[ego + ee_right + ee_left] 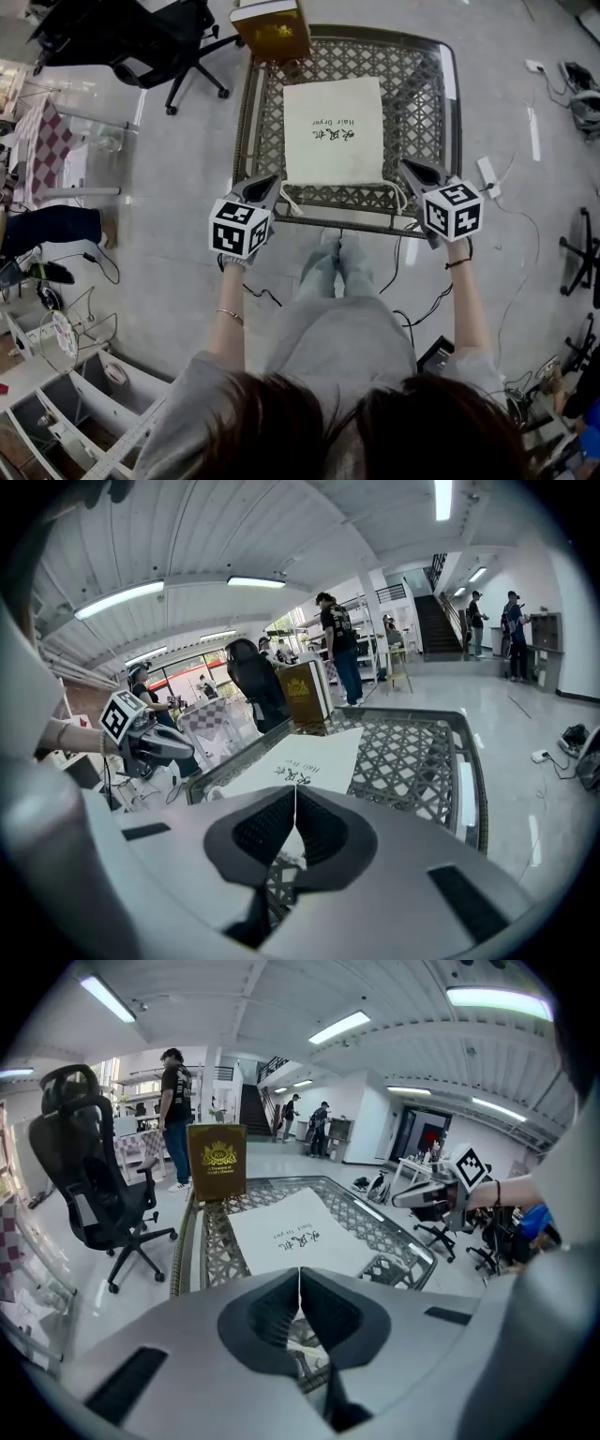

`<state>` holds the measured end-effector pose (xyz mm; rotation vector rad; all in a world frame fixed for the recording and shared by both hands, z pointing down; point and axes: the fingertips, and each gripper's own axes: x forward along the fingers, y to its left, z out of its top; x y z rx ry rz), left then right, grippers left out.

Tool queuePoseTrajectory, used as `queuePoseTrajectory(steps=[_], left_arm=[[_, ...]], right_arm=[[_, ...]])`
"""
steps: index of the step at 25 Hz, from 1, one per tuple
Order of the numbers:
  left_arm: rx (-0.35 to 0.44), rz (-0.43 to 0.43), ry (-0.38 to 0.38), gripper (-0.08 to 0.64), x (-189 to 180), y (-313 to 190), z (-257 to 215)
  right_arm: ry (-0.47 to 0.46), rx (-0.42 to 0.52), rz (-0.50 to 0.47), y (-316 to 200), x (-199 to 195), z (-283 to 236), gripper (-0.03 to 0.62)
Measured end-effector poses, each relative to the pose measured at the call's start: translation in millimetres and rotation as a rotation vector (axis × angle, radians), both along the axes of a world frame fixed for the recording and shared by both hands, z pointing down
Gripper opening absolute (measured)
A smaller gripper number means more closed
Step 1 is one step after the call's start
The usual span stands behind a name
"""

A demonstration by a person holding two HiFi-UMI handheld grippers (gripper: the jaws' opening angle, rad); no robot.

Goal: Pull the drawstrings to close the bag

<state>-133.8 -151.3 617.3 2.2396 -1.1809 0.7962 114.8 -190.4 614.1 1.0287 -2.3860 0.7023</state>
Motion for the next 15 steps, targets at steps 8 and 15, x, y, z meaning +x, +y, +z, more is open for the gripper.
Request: queuePoseTrajectory(steps=[8,15], left_arm=[[-0.076,0.078,-0.022,0.026,4,6,32],[-0.110,0.109,-0.034,0.029,-1,7,57]], right_arm=[[0.065,-0.093,-0.066,14,-3,44,0.025],[0.102,-0.144,-0.108,17,-6,69,0.101]])
